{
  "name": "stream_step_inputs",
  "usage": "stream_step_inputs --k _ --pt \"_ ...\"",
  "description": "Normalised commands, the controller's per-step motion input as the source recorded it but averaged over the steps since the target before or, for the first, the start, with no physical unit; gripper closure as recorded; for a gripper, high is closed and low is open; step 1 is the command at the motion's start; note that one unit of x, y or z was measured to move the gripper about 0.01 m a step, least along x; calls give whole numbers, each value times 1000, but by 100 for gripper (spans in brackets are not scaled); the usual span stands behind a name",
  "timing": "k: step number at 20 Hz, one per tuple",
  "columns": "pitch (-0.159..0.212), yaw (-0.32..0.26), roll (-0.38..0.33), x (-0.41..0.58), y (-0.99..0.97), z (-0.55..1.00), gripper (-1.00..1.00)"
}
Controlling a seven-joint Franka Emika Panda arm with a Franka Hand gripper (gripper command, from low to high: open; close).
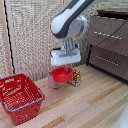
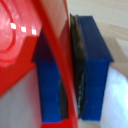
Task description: Move your gripper in the direction of the red bowl and clutch it softly. Cautiously raise the red bowl up from the surface. Hover the red bowl above the basket and gently bring it down inside. Let go of the gripper's grasp when the red bowl is within the basket.
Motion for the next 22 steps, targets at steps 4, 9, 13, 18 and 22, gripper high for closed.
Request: stream_step_inputs --k 4,9,13,18,22 --pt "-14 -24 1 553 255 893 100" --pt "-28 -55 51 499 509 577 100" --pt "-61 -67 20 326 794 304 100" --pt "-57 -57 -1 239 898 95 100" --pt "-38 -37 -22 140 940 -13 100"
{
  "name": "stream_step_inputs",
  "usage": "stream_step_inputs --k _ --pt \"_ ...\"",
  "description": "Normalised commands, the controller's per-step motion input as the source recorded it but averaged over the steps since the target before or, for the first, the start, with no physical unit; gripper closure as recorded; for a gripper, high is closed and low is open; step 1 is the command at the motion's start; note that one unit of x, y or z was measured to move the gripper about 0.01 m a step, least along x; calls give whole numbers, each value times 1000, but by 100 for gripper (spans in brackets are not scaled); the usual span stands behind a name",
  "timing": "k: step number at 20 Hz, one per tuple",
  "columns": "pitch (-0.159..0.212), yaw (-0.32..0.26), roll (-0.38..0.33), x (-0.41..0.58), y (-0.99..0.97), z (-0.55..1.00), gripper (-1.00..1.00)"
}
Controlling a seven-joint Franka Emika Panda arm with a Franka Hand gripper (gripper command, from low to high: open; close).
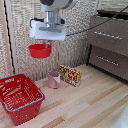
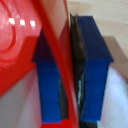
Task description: Move your gripper in the direction of the red bowl and clutch it softly. Cautiously raise the red bowl up from the surface. Hover the red bowl above the basket and gently bring it down inside. Let go of the gripper's grasp when the red bowl is within the basket.
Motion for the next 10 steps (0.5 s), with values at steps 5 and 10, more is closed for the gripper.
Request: stream_step_inputs --k 5,10 --pt "-1 -33 -62 187 902 -163 100" --pt "16 -30 -102 392 671 -173 100"
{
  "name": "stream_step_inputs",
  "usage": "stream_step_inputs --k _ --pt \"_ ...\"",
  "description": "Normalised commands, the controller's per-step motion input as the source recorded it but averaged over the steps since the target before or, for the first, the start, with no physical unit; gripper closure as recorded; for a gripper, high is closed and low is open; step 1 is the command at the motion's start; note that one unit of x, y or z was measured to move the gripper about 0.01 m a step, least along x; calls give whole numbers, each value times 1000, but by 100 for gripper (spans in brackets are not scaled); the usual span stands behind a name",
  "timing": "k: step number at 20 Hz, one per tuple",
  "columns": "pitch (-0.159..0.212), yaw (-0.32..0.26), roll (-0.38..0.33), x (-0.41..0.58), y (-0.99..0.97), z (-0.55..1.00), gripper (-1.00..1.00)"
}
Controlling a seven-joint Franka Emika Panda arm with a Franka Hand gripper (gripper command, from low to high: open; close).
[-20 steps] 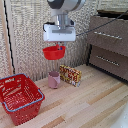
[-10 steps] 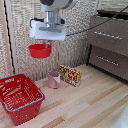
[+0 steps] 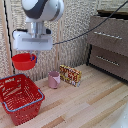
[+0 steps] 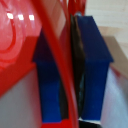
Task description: Move your gripper in the direction of the red bowl and clutch it softly. Cautiously raise the red bowl up from the surface. Hover the red bowl above the basket and gently bring it down inside. Let go of the gripper's grasp when the red bowl is within the basket.
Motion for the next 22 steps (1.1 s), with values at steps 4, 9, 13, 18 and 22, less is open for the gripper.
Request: stream_step_inputs --k 4,9,13,18,22 --pt "0 -21 -114 415 346 -286 100" --pt "0 -71 -23 324 131 -286 100" --pt "-26 -69 0 122 69 -181 -100" --pt "-31 -4 11 162 10 -15 -100" --pt "-35 -10 73 223 -224 261 -100"
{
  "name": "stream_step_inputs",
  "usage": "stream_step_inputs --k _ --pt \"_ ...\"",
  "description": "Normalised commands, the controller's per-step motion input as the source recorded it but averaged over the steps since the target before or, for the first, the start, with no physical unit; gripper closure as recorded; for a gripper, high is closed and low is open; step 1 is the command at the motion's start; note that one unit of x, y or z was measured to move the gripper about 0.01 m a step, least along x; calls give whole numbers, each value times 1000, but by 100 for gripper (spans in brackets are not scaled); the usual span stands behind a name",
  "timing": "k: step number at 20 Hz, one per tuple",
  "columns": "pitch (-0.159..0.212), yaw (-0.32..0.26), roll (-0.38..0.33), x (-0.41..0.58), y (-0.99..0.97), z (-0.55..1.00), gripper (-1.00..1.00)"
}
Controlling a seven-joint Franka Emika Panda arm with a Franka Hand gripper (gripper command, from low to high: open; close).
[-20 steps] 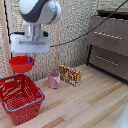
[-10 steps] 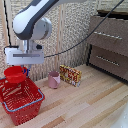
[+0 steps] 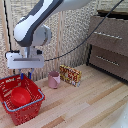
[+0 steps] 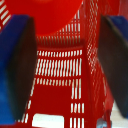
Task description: Move your gripper in the direction of the red bowl and clutch it softly. Cautiously raise the red bowl up from the surface. Hover the red bowl above the basket and gently bring it down inside. Let go of the gripper's grasp when the red bowl is within the basket.
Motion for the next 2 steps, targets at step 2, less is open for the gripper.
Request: stream_step_inputs --k 2 --pt "0 47 109 179 -539 436 -100"
